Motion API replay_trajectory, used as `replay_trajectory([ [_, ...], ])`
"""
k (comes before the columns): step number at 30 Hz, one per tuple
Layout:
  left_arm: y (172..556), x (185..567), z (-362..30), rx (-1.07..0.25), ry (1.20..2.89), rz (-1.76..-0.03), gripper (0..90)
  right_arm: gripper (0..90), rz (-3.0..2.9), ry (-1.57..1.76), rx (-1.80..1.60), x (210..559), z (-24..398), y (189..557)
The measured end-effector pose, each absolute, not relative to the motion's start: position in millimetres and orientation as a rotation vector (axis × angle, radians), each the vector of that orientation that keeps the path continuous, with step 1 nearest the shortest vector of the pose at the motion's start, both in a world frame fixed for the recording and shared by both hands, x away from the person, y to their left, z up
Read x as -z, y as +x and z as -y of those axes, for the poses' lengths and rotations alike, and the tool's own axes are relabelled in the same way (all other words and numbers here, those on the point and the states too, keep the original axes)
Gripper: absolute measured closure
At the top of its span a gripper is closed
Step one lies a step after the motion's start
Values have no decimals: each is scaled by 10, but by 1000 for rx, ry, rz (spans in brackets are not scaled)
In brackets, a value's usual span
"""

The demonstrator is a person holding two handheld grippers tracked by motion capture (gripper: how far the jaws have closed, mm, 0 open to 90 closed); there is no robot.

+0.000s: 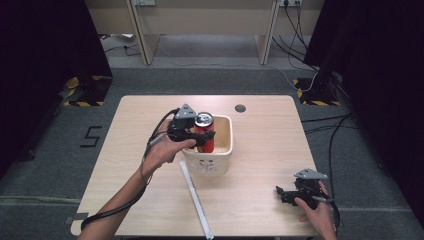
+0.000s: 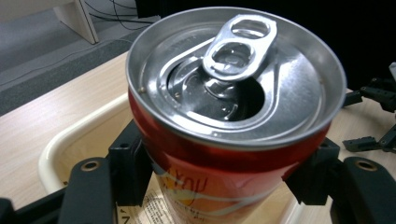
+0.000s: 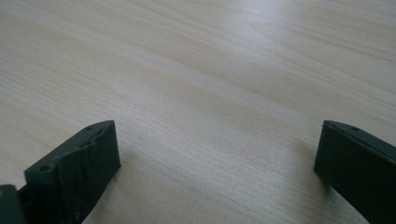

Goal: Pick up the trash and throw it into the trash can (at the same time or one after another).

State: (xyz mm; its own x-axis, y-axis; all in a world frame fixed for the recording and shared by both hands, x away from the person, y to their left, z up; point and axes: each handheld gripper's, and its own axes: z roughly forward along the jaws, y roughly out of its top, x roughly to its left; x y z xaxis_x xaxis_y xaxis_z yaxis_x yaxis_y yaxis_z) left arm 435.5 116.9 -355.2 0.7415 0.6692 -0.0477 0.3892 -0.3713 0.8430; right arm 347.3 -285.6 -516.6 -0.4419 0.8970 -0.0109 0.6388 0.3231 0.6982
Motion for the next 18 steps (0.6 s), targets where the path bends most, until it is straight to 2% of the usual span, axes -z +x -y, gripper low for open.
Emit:
replay_trajectory([
  [18,4432,3856,-1155,-338,2039,-856,332,2,-2197,1361,-886,5166,2856,3473],
])
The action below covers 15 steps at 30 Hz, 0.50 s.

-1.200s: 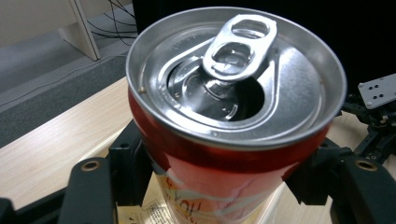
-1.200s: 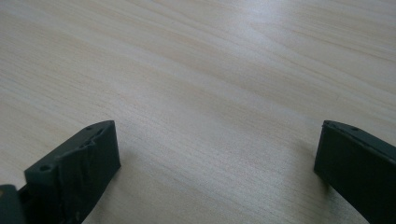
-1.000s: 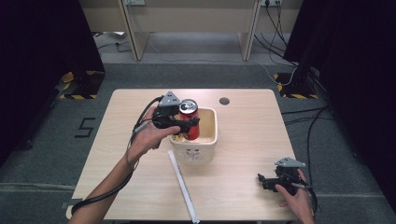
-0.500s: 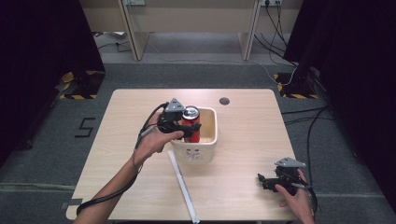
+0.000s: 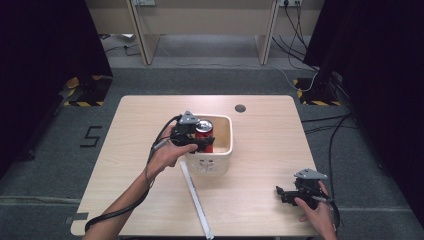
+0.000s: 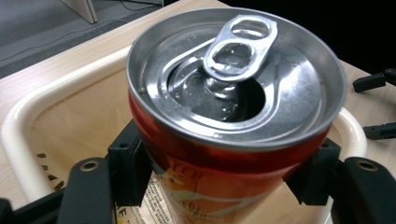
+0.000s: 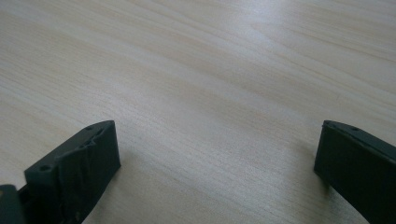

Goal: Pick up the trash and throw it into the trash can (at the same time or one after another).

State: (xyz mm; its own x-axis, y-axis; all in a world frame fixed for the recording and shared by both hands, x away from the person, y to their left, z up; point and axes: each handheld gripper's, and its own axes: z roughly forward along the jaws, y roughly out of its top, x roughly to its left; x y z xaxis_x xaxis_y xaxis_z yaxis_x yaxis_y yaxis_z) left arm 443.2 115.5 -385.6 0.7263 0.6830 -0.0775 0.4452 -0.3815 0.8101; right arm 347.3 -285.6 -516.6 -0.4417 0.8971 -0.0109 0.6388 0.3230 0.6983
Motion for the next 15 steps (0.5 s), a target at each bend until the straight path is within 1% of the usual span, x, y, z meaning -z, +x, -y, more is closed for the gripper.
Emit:
replay_trajectory([
  [2,4440,3882,-1152,-329,2040,-864,313,2,-2197,1360,-886,5166,2856,3473],
  [3,4442,3889,-1155,-322,2039,-873,239,1,-2197,1360,-886,5166,2856,3473],
  [5,4438,3886,-1161,-330,2036,-875,210,1,-2197,1360,-887,5166,2856,3473],
  [6,4432,3878,-1170,-329,2031,-875,210,1,-2197,1360,-887,5166,2856,3473],
  [9,4407,3839,-1207,-330,2016,-881,152,2,-2198,1360,-887,5166,2856,3473],
  [15,4293,3679,-1359,-334,1972,-881,151,1,-2197,1361,-888,5166,2855,3473],
])
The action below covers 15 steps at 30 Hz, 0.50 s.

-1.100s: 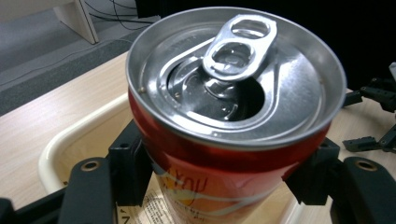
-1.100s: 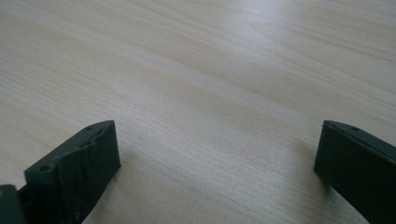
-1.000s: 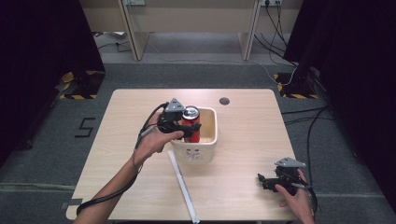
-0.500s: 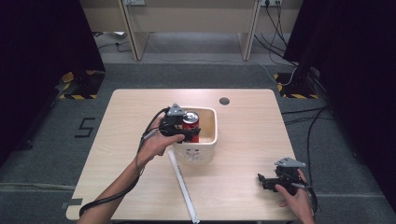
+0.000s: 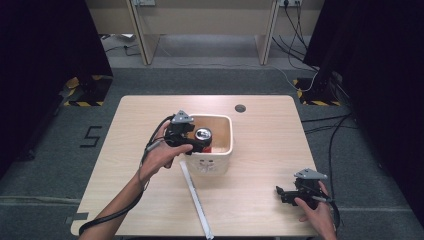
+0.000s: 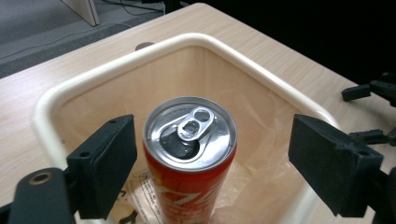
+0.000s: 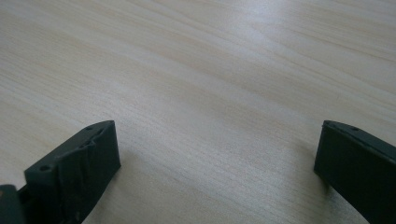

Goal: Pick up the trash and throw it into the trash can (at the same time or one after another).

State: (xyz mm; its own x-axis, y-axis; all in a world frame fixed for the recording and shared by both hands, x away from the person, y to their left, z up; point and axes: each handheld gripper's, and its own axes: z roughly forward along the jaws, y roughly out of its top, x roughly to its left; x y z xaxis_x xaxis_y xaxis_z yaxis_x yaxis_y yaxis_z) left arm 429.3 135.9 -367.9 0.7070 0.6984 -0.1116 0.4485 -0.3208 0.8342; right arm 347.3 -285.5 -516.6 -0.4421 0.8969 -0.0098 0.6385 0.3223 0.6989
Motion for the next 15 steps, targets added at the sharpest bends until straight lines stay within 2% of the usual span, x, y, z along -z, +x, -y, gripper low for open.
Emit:
replay_trajectory([
  [15,3924,3515,-1732,-379,1928,-900,152,2,-2197,1360,-887,5166,2856,3473],
])
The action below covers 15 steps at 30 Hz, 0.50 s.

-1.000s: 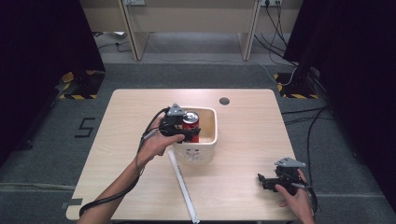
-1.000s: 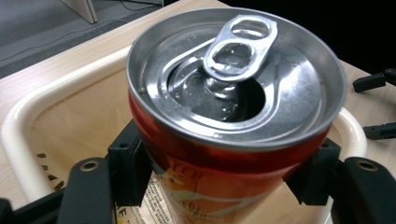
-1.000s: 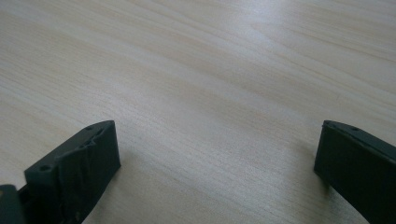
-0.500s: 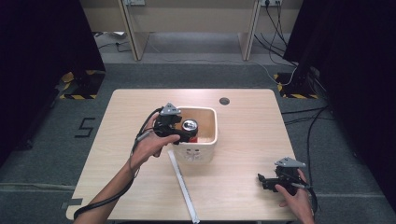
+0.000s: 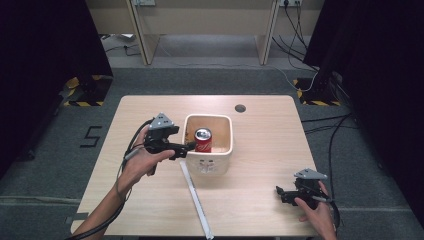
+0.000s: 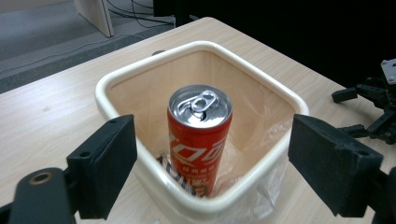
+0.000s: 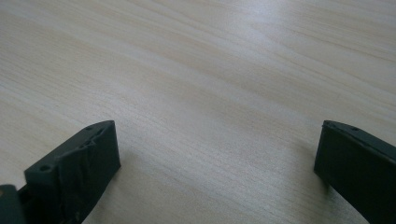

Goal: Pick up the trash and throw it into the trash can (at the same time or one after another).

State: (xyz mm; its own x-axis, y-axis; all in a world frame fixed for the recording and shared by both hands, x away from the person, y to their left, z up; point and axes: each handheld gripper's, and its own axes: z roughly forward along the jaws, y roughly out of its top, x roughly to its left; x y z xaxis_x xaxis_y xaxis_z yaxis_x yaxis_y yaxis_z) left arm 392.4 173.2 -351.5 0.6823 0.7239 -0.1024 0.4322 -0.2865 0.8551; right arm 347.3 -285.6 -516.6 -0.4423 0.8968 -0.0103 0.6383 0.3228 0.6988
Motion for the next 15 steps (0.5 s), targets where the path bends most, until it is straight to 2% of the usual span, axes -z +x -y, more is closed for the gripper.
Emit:
replay_trajectory([
  [15,3605,3863,-1877,-384,1891,-951,153,2,-2198,1362,-886,5165,2855,3472],
])
